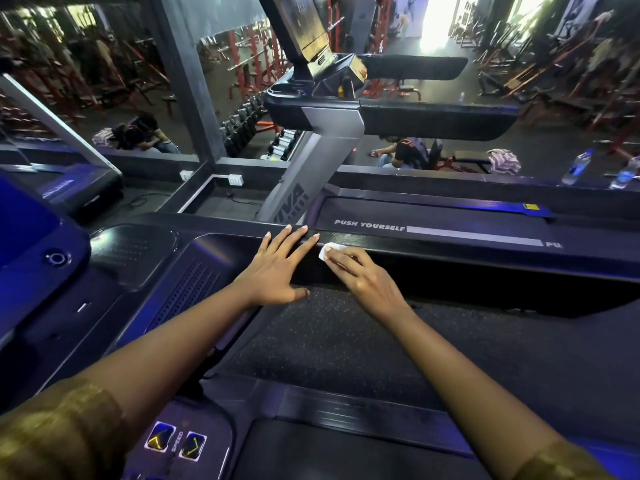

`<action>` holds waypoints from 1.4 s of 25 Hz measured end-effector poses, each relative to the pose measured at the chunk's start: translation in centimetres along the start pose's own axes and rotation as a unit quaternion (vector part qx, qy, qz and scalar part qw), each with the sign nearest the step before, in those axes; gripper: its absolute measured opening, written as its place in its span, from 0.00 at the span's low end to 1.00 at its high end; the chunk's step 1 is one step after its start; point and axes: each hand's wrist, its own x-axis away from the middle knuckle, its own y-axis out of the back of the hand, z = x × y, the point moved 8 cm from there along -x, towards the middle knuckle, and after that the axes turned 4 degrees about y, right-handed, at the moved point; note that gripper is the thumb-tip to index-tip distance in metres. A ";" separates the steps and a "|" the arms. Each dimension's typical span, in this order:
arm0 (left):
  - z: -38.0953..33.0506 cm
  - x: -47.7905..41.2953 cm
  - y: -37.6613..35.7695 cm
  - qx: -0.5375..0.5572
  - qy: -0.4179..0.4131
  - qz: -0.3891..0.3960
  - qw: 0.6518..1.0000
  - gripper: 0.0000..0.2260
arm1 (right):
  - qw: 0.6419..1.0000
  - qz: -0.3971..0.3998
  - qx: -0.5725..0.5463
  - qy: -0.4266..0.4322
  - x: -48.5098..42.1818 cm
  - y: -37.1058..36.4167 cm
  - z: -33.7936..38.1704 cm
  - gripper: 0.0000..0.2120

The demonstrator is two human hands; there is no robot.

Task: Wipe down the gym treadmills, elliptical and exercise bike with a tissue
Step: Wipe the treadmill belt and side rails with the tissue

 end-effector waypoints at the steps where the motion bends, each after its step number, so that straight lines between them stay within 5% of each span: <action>1: 0.0 0.0 0.0 -0.003 0.001 0.002 1.000 0.45 | 1.000 0.012 0.010 0.020 0.3 -0.8 -0.1 0.19; 6: -0.1 0.1 0.0 -0.009 0.002 0.001 1.000 0.45 | 0.996 0.067 -0.008 0.066 4.5 -4.3 -0.4 0.17; 12: -0.2 0.1 0.1 -0.022 0.004 0.010 1.000 0.45 | 0.998 -0.032 0.012 0.061 0.2 1.2 -0.7 0.16; 17: -0.1 0.1 0.1 -0.023 0.003 0.007 1.000 0.45 | 0.997 0.041 -0.001 0.059 4.5 -2.0 -1.8 0.17; 20: -0.1 0.1 0.0 -0.026 0.004 0.002 1.000 0.45 | 0.997 0.075 -0.017 0.026 7.5 -2.3 -2.7 0.18; 25: -0.2 0.1 0.0 -0.021 0.005 0.005 1.000 0.46 | 0.998 -0.030 -0.033 -0.050 6.1 3.0 -4.1 0.17; 35: -0.4 0.1 0.2 -0.011 -0.002 -0.003 1.000 0.45 | 0.997 0.015 -0.045 -0.062 11.2 0.6 -5.0 0.20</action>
